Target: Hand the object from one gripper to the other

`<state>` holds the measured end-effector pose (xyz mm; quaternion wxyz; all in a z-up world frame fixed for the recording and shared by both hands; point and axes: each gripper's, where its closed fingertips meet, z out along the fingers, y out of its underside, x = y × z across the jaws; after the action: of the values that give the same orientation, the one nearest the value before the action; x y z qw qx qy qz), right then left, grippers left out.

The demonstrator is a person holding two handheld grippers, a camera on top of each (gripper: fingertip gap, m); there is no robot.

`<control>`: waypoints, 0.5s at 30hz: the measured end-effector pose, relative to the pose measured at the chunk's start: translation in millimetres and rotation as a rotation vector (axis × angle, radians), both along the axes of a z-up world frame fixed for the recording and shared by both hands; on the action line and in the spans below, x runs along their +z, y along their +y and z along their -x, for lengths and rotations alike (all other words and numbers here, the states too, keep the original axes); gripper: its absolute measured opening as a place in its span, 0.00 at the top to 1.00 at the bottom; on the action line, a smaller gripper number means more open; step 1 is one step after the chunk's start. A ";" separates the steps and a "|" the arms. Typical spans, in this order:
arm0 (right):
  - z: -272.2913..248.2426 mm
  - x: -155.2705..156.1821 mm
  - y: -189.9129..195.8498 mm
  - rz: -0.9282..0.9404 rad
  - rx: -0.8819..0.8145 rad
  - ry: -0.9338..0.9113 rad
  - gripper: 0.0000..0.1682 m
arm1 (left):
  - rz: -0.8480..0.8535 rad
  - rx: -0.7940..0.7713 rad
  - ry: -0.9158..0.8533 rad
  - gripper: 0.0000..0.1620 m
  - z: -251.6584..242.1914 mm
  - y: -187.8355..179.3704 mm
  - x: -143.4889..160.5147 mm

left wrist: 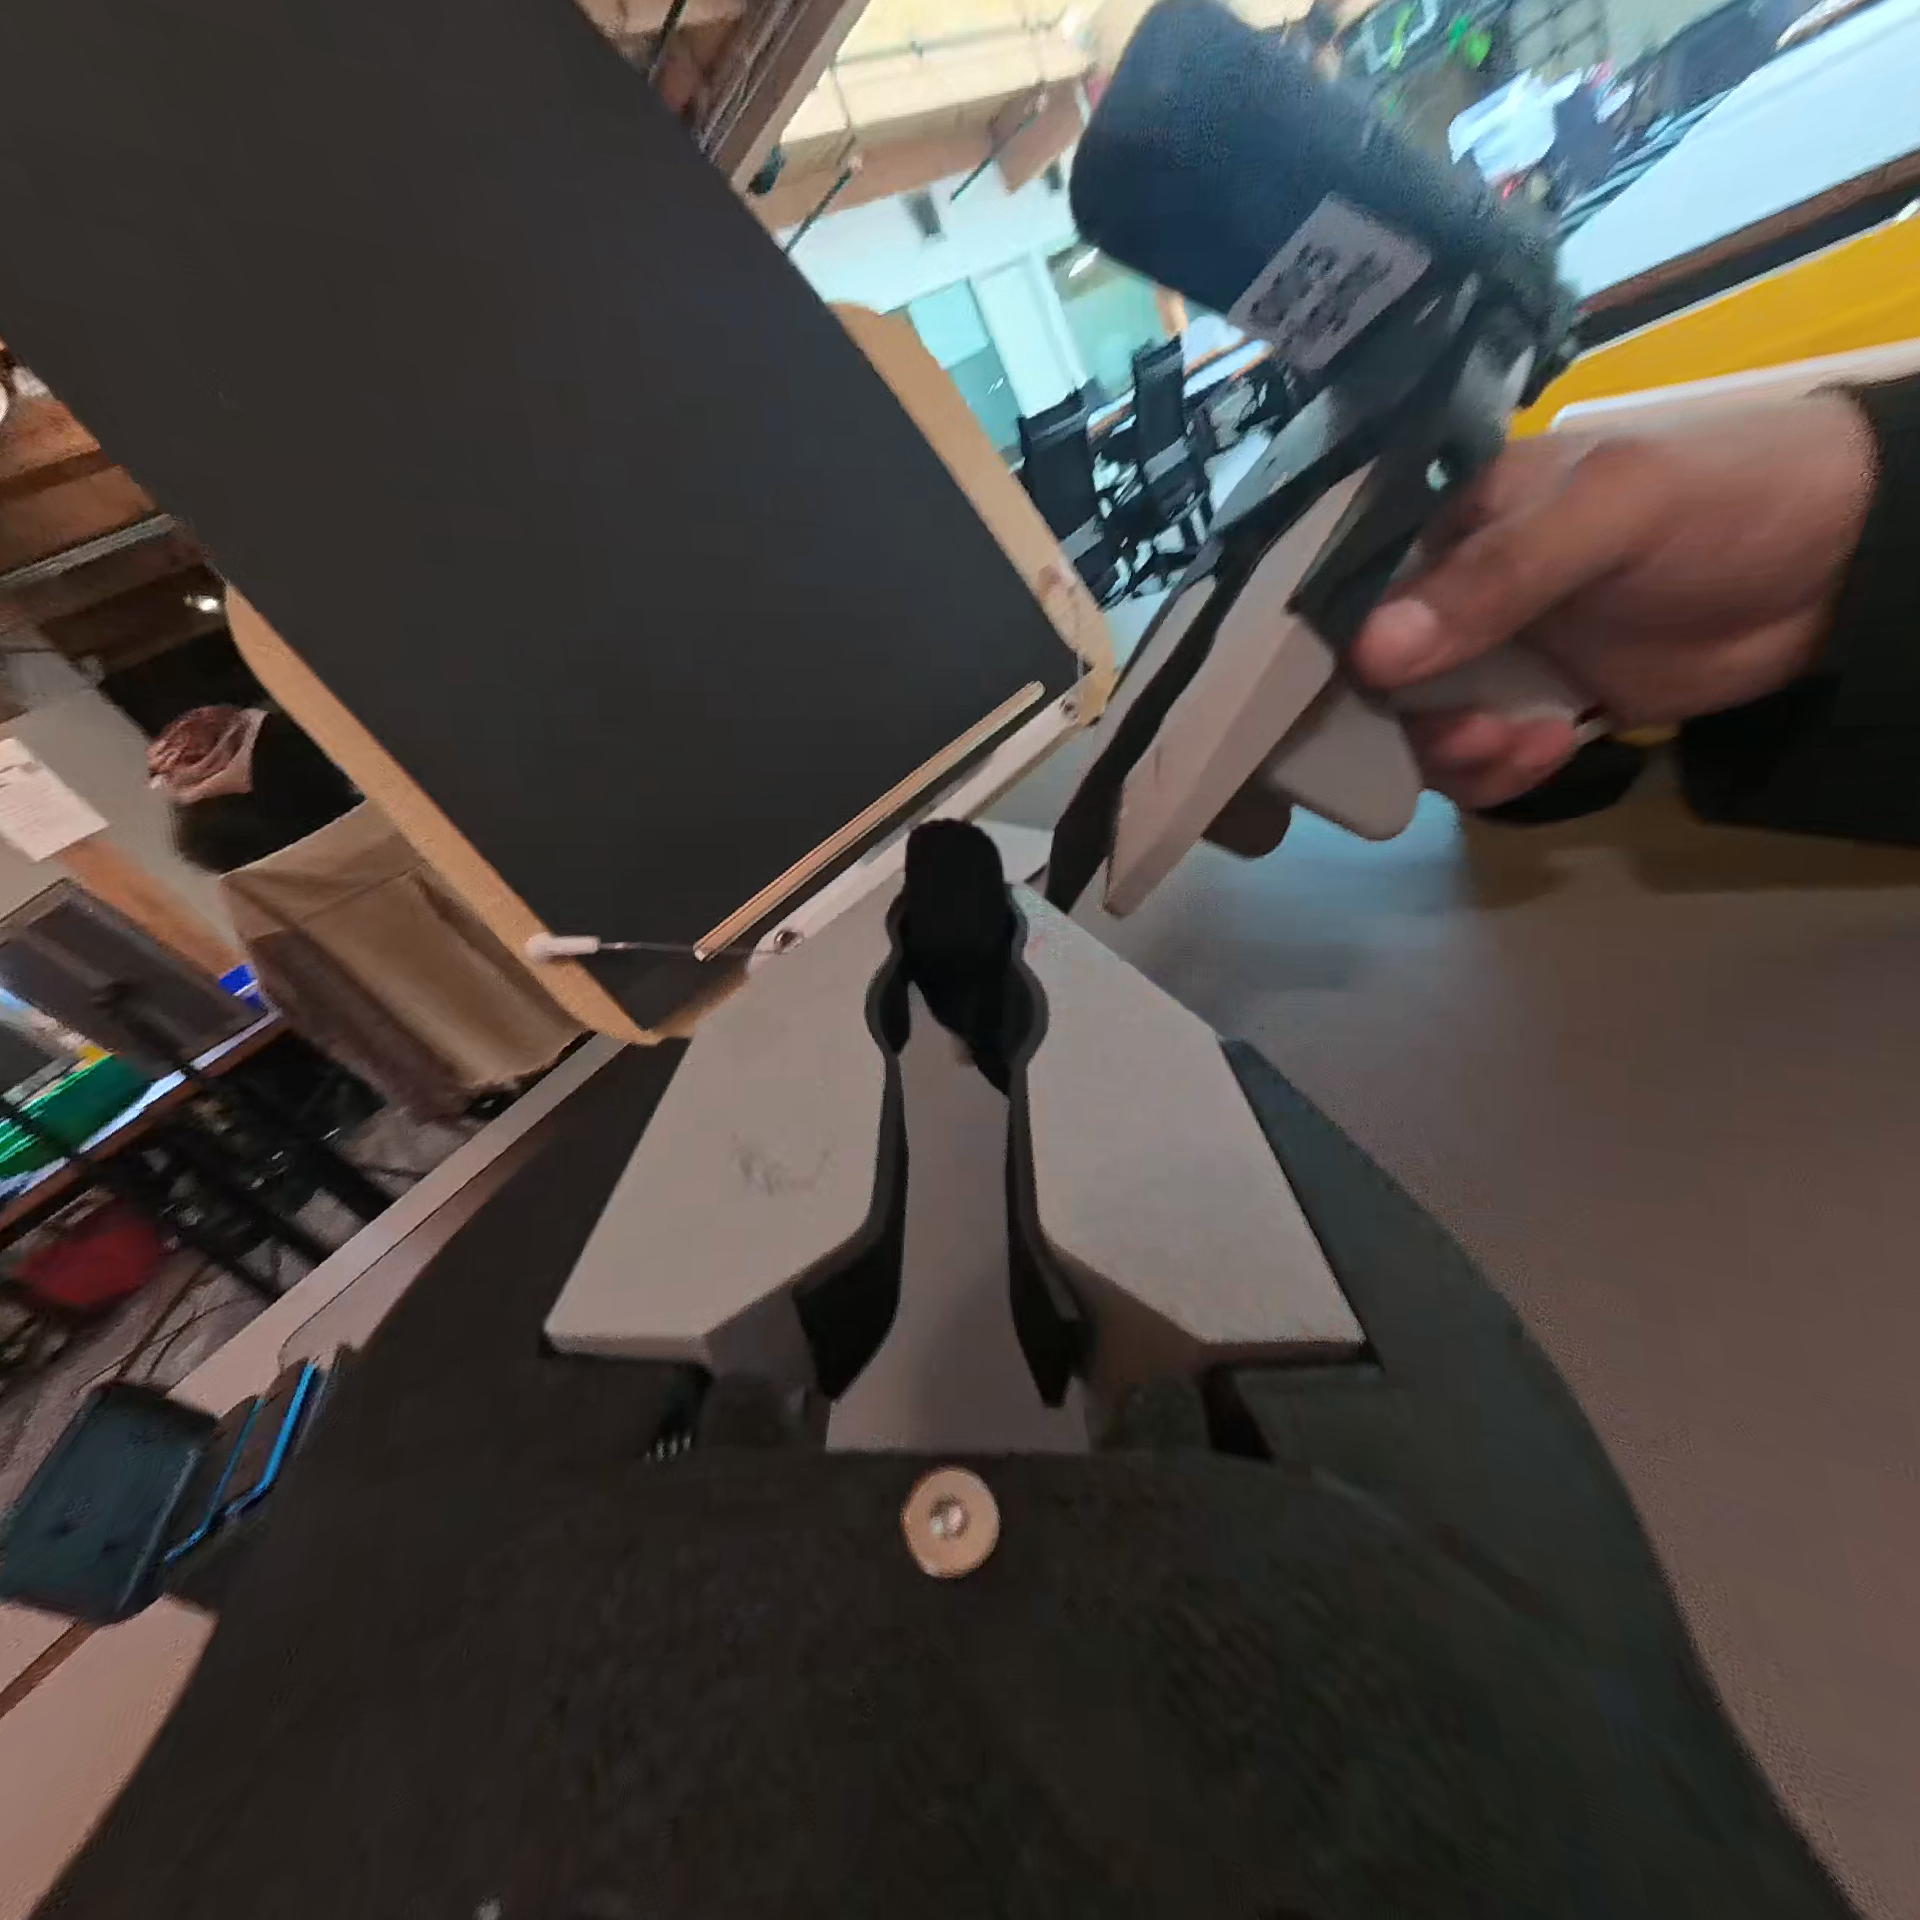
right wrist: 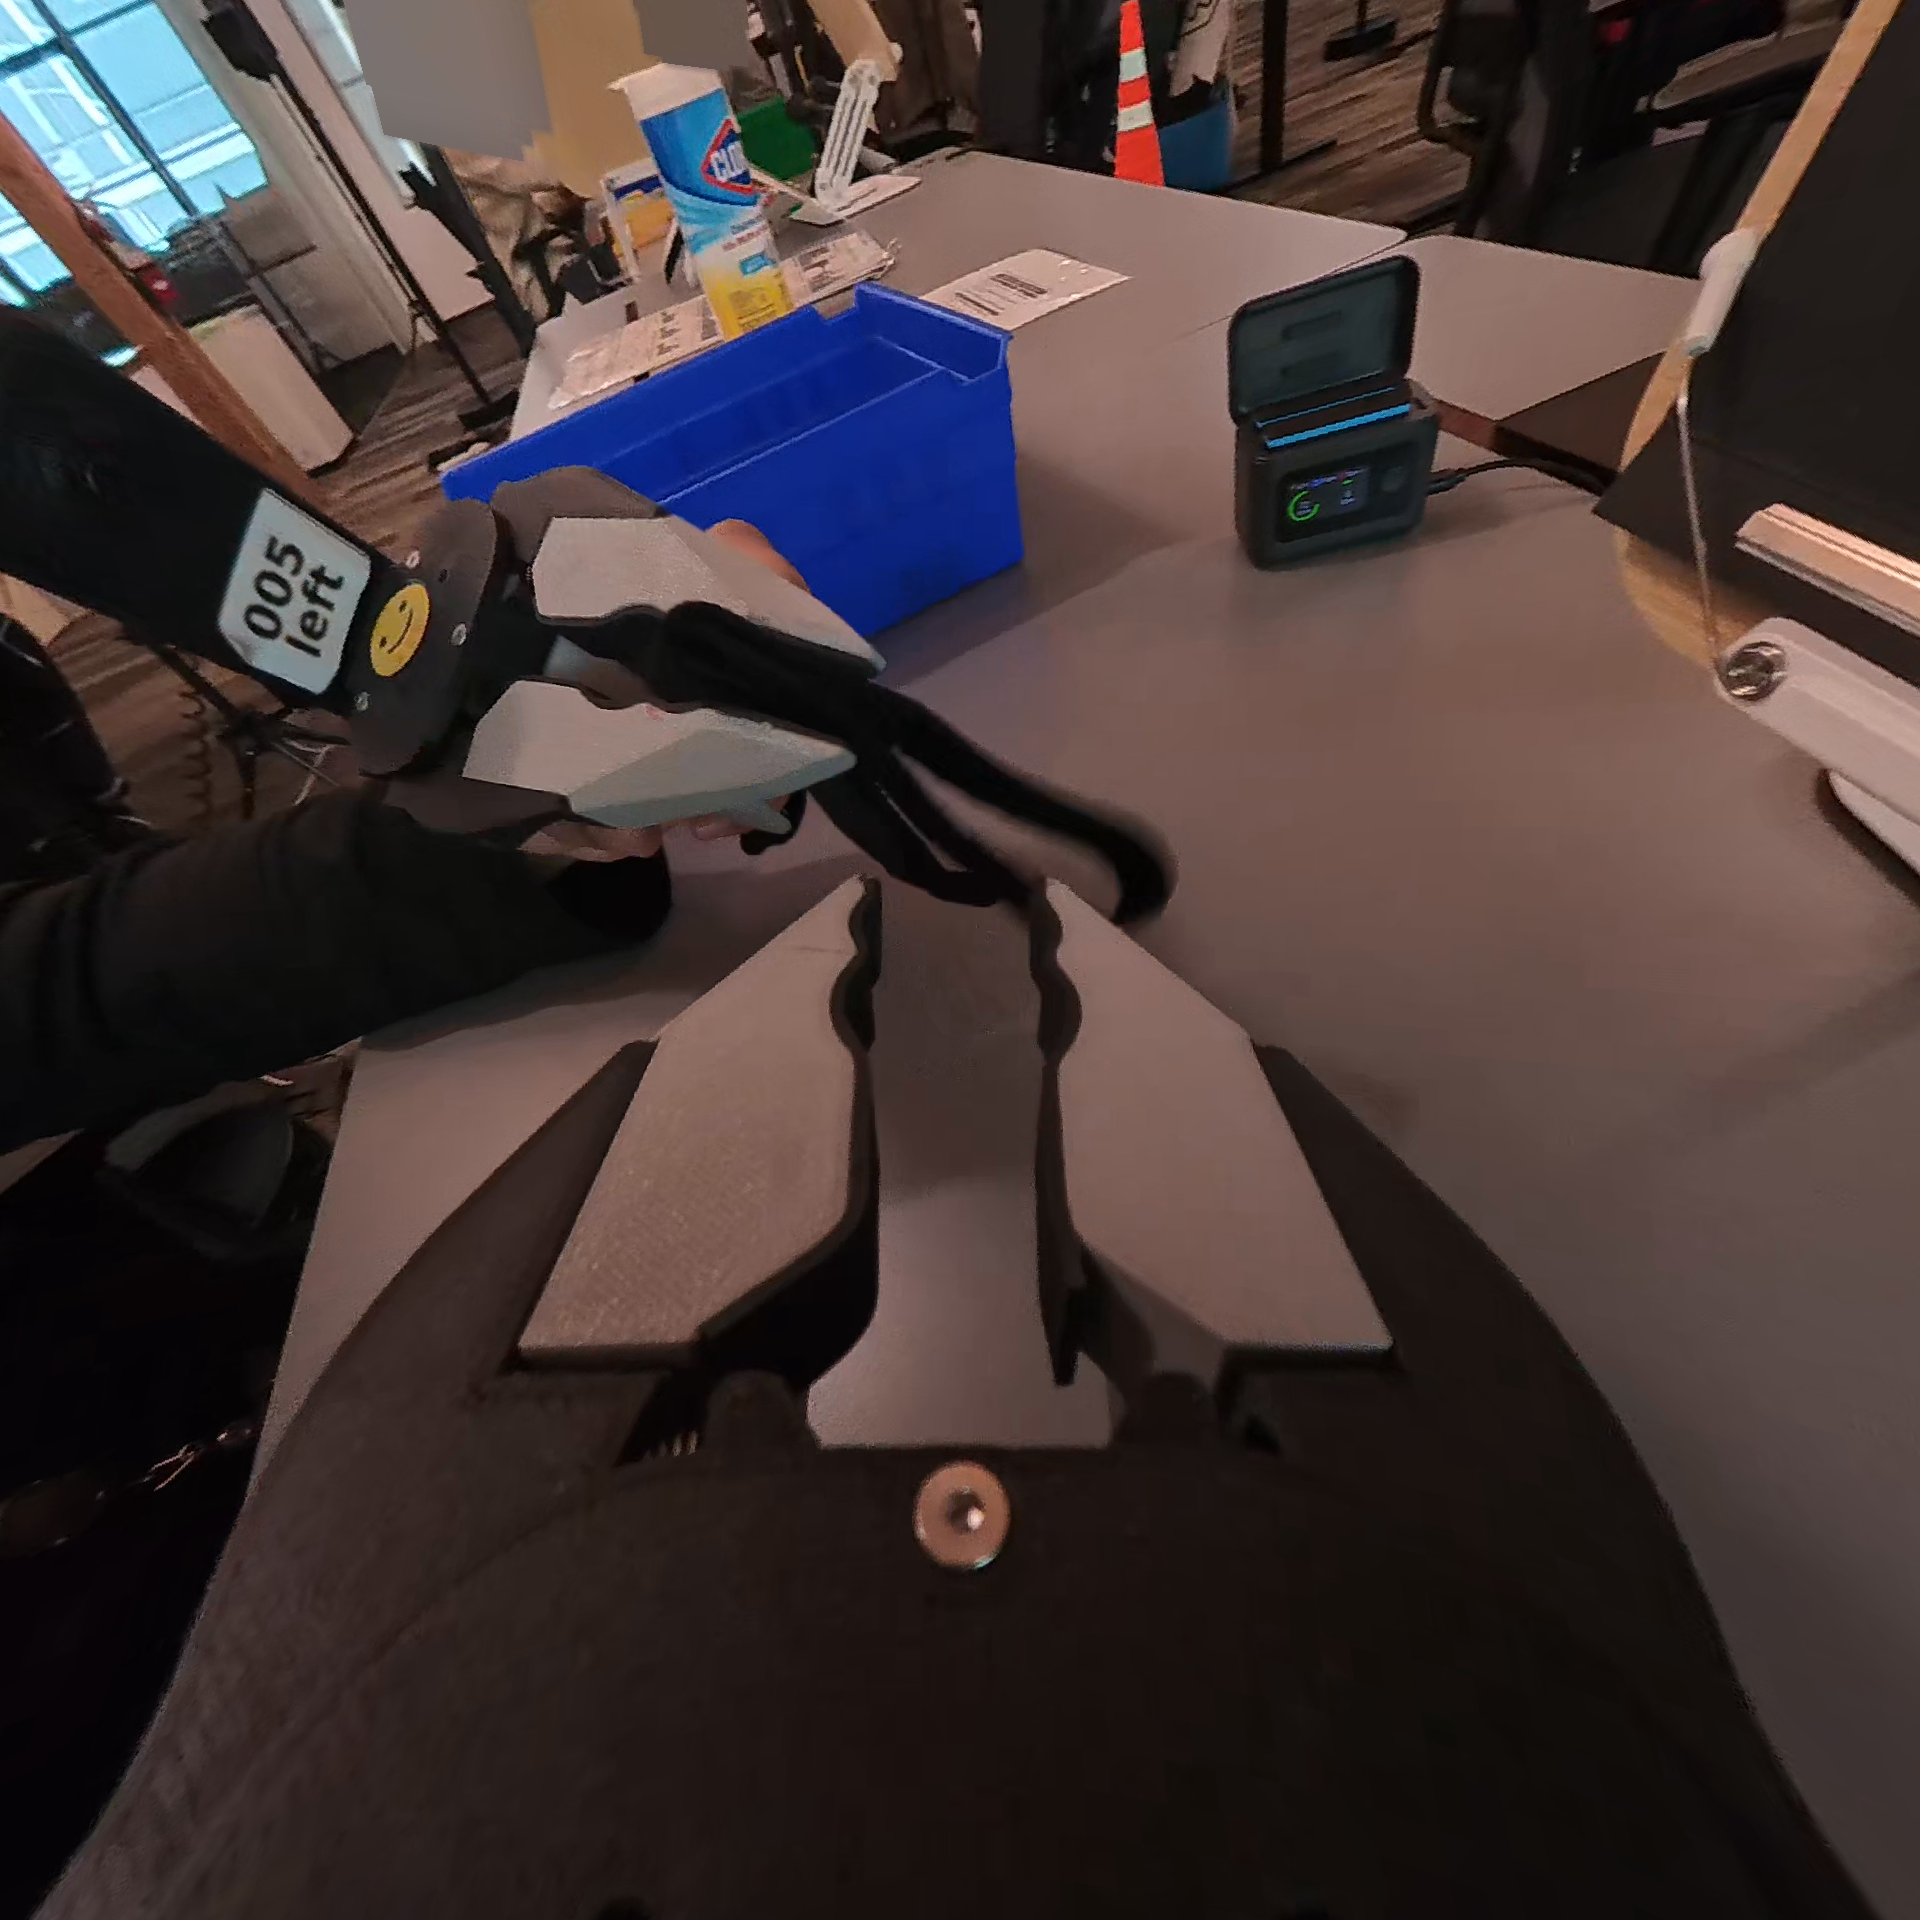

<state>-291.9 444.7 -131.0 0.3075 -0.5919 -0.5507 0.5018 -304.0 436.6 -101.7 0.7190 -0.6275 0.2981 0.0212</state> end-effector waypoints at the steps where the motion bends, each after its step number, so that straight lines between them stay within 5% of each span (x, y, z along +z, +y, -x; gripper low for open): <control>1: -0.1 -0.4 2.0 -0.006 -0.010 -0.002 0.85 | 0.005 0.024 0.008 0.93 3.4 2.8 -2.5; 9: 1.2 -0.1 0.3 0.024 -0.003 0.001 0.85 | -0.080 0.141 0.028 0.93 20.9 5.8 8.9; 15: 5.7 -10.0 -10.9 0.207 0.036 -0.051 0.79 | -0.462 0.329 0.576 0.93 12.7 -7.1 19.1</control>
<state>-297.6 433.8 -141.0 0.2215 -0.6229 -0.5144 0.5462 -316.7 429.5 -82.5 0.7151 -0.4571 0.3704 0.3774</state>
